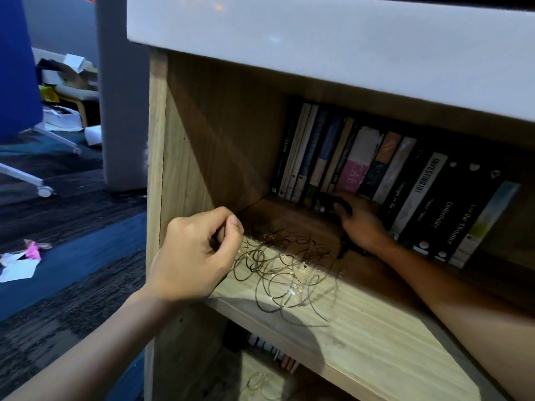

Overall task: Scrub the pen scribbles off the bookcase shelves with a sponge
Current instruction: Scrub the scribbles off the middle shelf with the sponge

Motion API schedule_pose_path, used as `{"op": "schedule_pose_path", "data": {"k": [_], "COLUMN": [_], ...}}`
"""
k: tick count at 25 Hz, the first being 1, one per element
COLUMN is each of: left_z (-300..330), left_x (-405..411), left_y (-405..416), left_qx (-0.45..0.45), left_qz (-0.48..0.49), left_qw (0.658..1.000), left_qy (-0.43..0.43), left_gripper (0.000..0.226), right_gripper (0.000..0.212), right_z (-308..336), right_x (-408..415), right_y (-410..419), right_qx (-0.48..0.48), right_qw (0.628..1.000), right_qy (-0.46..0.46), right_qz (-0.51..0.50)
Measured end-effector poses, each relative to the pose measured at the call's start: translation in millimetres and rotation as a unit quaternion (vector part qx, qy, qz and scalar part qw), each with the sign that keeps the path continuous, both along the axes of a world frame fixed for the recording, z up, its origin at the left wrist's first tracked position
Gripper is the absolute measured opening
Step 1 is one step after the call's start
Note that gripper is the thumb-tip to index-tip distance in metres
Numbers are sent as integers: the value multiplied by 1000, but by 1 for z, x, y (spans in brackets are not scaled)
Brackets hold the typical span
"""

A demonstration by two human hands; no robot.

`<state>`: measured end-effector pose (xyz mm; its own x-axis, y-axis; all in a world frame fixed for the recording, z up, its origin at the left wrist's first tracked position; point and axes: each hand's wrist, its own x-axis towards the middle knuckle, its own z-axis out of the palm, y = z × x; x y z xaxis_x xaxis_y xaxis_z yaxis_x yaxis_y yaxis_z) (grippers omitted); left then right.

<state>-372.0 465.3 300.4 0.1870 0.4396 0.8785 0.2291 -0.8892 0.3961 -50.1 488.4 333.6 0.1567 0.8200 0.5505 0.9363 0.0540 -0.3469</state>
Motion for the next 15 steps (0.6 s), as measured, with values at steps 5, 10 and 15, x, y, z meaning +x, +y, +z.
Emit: {"op": "schedule_pose_path", "data": {"k": [5, 10, 15], "left_z": [-1, 0, 1], "left_x": [2, 0, 1], "left_y": [-2, -2, -2], "left_qx": [-13, -12, -12], "left_qz": [5, -1, 1], "left_qw": [1000, 1000, 1000], "left_qy": [-3, -1, 3], "left_gripper": [33, 34, 33], "right_gripper": [30, 31, 30], "right_z": [-7, 44, 31], "right_x": [-24, -22, -24], "right_y": [41, 20, 29], "right_qx": [-83, -224, -175], "right_qw": [979, 974, 979], "right_qy": [-179, 10, -104], "right_qz": [-57, 36, -32]}}
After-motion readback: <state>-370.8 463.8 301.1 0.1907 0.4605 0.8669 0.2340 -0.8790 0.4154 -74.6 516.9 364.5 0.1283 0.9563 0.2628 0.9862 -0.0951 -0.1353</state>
